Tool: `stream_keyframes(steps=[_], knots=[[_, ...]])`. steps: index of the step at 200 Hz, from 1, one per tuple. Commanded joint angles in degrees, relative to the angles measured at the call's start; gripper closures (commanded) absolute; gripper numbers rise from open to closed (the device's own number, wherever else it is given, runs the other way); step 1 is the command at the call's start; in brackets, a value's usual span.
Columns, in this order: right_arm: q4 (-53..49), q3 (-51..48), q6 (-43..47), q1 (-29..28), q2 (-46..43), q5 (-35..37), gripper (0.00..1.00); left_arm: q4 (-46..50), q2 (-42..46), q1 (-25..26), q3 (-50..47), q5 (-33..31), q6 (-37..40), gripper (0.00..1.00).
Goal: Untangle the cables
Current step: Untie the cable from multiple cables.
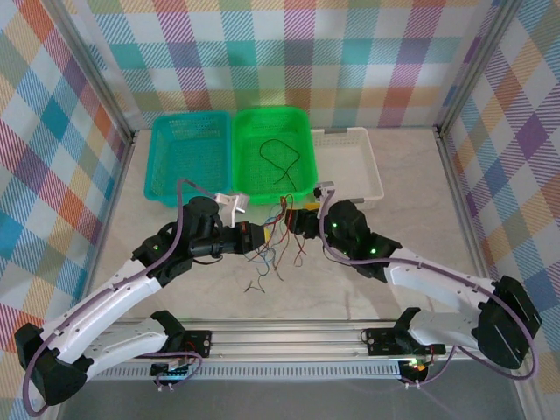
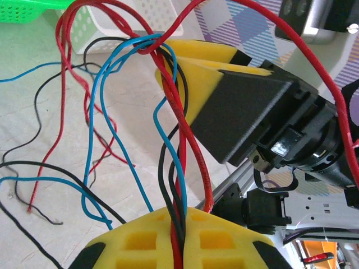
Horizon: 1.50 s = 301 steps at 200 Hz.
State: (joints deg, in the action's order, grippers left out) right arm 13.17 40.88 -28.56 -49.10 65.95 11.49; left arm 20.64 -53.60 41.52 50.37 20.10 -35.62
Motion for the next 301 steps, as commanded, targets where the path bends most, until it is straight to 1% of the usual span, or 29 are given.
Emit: stream_keyframes(steps=[1, 39, 59, 92, 126, 150, 179, 209, 229, 258, 269, 288, 294, 301], knots=[[8.00, -1.02, 3.31, -0.39, -1.88, -3.03, 0.36, -1.17, -0.29, 0.69, -0.60, 1.60, -0.01, 1.00], [8.43, -1.78, 5.93, -1.43, -5.55, -5.38, 0.33, -0.26, -1.53, 0.69, 0.24, 1.76, 0.11, 1.00], [3.40, -0.87, 7.89, -1.69, -7.59, -7.94, 0.32, 1.81, -2.54, 0.72, 1.52, 1.27, 0.68, 1.00], [-5.18, 0.10, 9.54, -1.93, -9.59, -6.37, 0.31, 3.92, -4.68, 0.68, 3.60, 1.20, 0.22, 1.00], [-4.89, -0.82, 9.46, -1.97, -8.39, -6.50, 0.30, 3.08, -5.09, 0.73, 4.56, 2.64, -0.25, 1.00], [-1.90, -0.53, 9.37, -2.18, -5.60, -5.89, 0.30, 1.78, -5.45, 0.74, 4.89, 4.33, -1.26, 1.00], [0.75, 2.08, 12.83, -3.22, -2.48, -0.37, 0.31, 1.06, -5.55, 0.69, 4.39, 6.24, -1.74, 1.00], [3.43, 2.70, 18.37, -4.31, -2.17, 7.76, 0.31, 2.80, -4.61, 0.71, 4.01, 6.32, -0.96, 1.00], [4.05, 3.09, 20.15, -4.34, -1.69, 12.39, 0.31, 3.11, -4.14, 0.76, 3.37, 6.77, -0.73, 1.00], [4.37, 4.54, 20.54, -4.34, 1.26, 11.68, 0.32, 2.05, -3.98, 0.75, 2.50, 7.62, -1.15, 1.00], [3.37, 5.17, 20.47, -4.34, 1.72, 12.89, 0.33, 2.50, -3.95, 0.74, 2.63, 7.59, -0.96, 1.00], [4.09, 4.76, 21.45, -4.27, 1.32, 14.97, 0.37, 3.06, -3.23, 0.75, 2.78, 7.69, -0.75, 1.00], [3.56, 4.98, 21.93, -4.25, 1.07, 15.33, 0.41, 3.34, -3.09, 0.67, 2.80, 7.65, -0.53, 1.00], [3.21, 5.23, 22.52, -4.25, 0.75, 16.09, 0.49, 3.68, -2.80, 0.71, 2.85, 7.52, -0.29, 1.00]])
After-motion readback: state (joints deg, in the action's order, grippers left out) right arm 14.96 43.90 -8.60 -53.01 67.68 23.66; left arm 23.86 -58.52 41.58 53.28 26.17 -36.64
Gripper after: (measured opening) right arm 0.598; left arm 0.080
